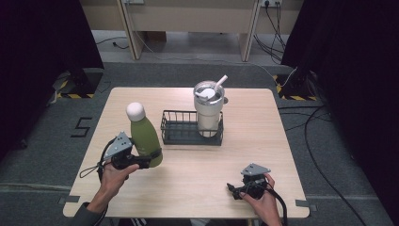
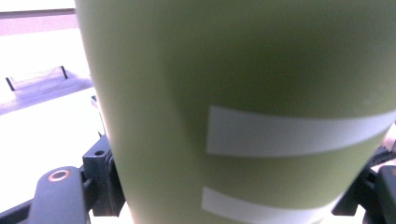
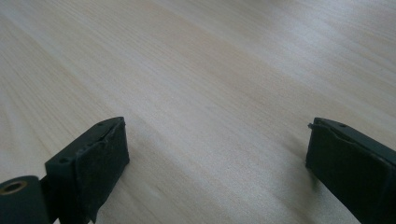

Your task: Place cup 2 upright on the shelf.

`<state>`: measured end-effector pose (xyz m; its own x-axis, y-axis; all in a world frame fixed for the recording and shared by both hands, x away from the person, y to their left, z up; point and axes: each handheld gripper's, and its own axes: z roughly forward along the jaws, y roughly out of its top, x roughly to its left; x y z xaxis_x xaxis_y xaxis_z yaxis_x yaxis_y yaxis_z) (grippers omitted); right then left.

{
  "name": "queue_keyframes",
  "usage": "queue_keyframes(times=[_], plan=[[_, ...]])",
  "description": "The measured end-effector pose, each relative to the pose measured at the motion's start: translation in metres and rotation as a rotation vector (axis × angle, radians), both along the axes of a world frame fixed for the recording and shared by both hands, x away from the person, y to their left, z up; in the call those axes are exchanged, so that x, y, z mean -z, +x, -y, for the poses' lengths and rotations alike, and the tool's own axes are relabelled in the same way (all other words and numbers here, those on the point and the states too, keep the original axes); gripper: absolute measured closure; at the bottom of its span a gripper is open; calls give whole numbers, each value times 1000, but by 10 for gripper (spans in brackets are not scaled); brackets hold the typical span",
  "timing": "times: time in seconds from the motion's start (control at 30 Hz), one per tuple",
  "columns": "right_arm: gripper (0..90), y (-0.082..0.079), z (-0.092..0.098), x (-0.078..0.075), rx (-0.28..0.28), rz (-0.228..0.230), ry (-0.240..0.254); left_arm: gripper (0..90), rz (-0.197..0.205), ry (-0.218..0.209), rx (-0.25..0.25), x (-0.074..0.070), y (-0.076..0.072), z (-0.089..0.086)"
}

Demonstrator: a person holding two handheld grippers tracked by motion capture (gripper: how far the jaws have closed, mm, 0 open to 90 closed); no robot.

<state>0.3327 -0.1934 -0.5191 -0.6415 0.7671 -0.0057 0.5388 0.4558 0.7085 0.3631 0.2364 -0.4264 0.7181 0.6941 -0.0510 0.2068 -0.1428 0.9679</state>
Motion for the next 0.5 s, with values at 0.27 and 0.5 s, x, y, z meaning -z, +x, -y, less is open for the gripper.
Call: queue_keyframes(times=[0.27,0.5], plan=[[59,0,0,0,-4,2,-2,204,-3,5,6,-17,17,5],[57,0,0,0,-4,0,-2,204,-1,14,2,-29,32,14]])
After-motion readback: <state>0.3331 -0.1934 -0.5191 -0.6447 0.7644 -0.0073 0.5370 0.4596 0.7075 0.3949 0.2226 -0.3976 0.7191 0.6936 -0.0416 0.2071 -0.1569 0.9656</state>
